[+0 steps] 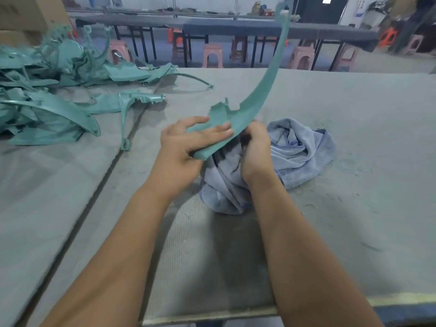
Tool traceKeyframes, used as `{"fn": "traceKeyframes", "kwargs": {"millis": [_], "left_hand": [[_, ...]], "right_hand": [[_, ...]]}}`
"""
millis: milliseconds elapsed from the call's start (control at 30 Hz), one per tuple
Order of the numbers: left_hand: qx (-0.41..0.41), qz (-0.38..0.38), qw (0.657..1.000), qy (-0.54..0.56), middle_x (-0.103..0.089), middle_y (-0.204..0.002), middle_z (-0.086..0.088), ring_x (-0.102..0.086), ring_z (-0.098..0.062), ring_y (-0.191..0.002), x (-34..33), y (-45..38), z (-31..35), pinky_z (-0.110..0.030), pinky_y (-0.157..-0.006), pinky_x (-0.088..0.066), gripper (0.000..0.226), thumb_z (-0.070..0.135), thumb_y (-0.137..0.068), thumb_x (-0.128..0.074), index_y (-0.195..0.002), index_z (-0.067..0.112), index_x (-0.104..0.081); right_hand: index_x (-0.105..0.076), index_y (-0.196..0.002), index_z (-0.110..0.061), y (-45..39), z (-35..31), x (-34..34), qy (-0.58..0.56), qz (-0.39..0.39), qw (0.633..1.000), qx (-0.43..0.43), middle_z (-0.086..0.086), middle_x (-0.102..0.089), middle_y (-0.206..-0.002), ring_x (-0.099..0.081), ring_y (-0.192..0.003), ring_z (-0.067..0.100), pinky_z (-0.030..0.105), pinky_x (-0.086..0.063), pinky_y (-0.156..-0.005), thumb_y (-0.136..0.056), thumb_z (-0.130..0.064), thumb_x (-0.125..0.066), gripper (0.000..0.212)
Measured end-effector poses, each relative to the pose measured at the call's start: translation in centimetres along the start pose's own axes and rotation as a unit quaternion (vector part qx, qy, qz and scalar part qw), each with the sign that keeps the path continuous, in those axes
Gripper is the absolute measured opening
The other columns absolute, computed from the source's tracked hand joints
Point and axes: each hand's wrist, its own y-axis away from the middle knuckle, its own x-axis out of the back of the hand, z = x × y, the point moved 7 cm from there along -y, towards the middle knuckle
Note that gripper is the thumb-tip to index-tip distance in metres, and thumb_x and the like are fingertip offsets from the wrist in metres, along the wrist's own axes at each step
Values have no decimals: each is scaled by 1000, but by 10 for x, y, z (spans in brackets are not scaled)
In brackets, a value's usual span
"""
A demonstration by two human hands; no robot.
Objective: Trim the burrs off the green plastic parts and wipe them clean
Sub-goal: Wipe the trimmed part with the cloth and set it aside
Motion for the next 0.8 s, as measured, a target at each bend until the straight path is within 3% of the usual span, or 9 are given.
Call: {"fn": "traceKeyframes", "kwargs": {"millis": [167, 233, 333, 433, 533, 567, 667, 733, 800], "left_hand": [[-12, -45, 992, -118, -60, -121, 22, -42, -18, -131, -1, 9, 2, -44, -101, -22, 43, 21, -83, -40, -111, 41, -66], [25, -44, 988, -145, -52, -134, 18, -34, -19, -135, -1, 10, -5, -40, -101, -17, 46, 28, -81, -35, -115, 45, -62], [206, -29, 958, -199, -19, -161, 2, -14, -29, -145, 0, 13, -40, -52, -116, -14, 76, 9, -81, -48, -143, 49, -34], [395, 77, 911, 90, -27, -157, -6, -35, -26, -138, 7, 26, -61, -44, -117, -26, 79, 3, -91, -49, -154, 36, -14], [441, 171, 768, 431, -69, -111, -6, -68, -19, -92, 4, 31, -61, -35, -88, -55, 58, 2, -91, -38, -147, 19, -39], [433, 168, 764, 448, -71, -100, -2, -68, -17, -83, 6, 27, -54, -32, -77, -56, 54, 2, -90, -39, -141, 18, -47], [370, 125, 864, 317, -73, -86, 10, -69, -11, -80, 12, 8, -22, -26, -65, -55, 36, 6, -91, -51, -124, 17, -60], [311, 62, 935, 158, -74, -91, 8, -70, -13, -89, 4, -9, 3, -36, -82, -57, 39, 18, -89, -63, -128, 21, -58], [265, 14, 964, 3, -71, -94, 4, -67, -23, -97, -13, -26, 34, -45, -94, -50, 53, 37, -81, -67, -132, 27, -55]], "right_hand": [[-66, -98, -7, -11, -4, 32, -181, 82, 979, -47, 6, -62, -79, -55, -66, 16, 27, -39, -59, -88, -20, -37, 33], [-66, -92, -8, -16, -2, 41, -137, 103, 984, -55, 5, -63, -76, -57, -63, 17, 26, -43, -57, -95, -20, -44, 25], [-61, -93, -6, -22, 3, 48, 15, 124, 991, -45, 12, -67, -86, -60, -68, 21, 27, -50, -58, -102, -10, -42, 22], [-61, -96, -2, -25, -2, 51, 139, 145, 980, -12, 25, -67, -104, -64, -79, 29, 42, -56, -75, -101, -10, -42, 22], [-62, -100, 0, -16, -21, 50, 140, 150, 977, 53, 17, -71, -95, -70, -85, 29, 39, -59, -74, -95, -5, -51, 12], [-62, -100, -1, -10, -28, 50, 121, 143, 980, 71, 14, -71, -92, -71, -83, 26, 34, -59, -71, -93, -2, -54, 10], [-61, -93, -6, 17, -50, 66, 88, 158, 977, 113, 9, -69, -81, -68, -70, 17, 26, -55, -65, -90, 3, -60, 9], [-59, -93, -4, 41, -67, 88, 49, 186, 972, 137, 11, -65, -80, -64, -67, 17, 24, -53, -61, -91, 6, -57, 10], [-56, -94, -4, 70, -82, 117, -14, 225, 962, 152, 12, -62, -83, -62, -73, 21, 25, -55, -62, -93, 8, -54, 13]]}}
